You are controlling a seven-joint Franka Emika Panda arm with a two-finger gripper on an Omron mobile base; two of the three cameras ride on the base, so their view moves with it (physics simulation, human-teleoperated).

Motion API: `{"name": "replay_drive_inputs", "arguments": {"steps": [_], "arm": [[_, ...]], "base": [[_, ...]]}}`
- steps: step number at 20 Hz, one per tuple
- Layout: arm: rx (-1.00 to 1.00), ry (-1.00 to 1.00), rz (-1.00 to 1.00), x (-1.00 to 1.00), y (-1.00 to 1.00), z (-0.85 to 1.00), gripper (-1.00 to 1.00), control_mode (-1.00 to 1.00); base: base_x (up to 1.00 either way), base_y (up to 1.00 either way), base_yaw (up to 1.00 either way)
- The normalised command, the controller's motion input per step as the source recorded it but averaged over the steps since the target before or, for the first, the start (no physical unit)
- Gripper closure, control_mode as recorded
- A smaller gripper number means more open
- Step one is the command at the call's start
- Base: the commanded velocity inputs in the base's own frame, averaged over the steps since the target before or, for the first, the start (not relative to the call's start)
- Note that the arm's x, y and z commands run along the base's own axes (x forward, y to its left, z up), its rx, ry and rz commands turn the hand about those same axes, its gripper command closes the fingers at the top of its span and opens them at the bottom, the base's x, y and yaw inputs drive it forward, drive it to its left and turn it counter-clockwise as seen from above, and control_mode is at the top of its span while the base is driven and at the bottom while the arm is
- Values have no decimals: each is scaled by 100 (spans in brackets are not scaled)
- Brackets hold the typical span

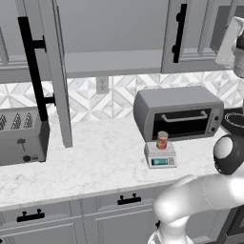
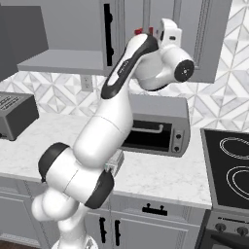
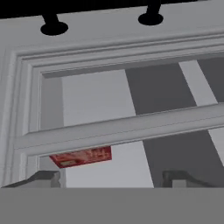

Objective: Pick the canned food and place it on the digital scale for weighing, and close the cabinet.

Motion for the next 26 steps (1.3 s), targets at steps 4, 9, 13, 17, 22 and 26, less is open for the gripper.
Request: {"name": "replay_drive_inputs", "arguments": {"steps": [4, 9, 13, 17, 22, 26], "arm": [[11, 0, -1, -100, 3, 49, -100, -100], [14, 0, -4, -100, 2, 13, -100, -100], [12, 0, -3, -100, 10, 1, -100, -100], [6, -3, 0, -100, 24, -4, -100, -100], [7, -16, 0, -100, 41, -6, -100, -100], [5, -21, -1, -100, 79, -20, -100, -100]], "base": [[0, 0, 0], [0, 0, 0], [0, 0, 0], [0, 0, 0], [0, 0, 0], [0, 0, 0]]}}
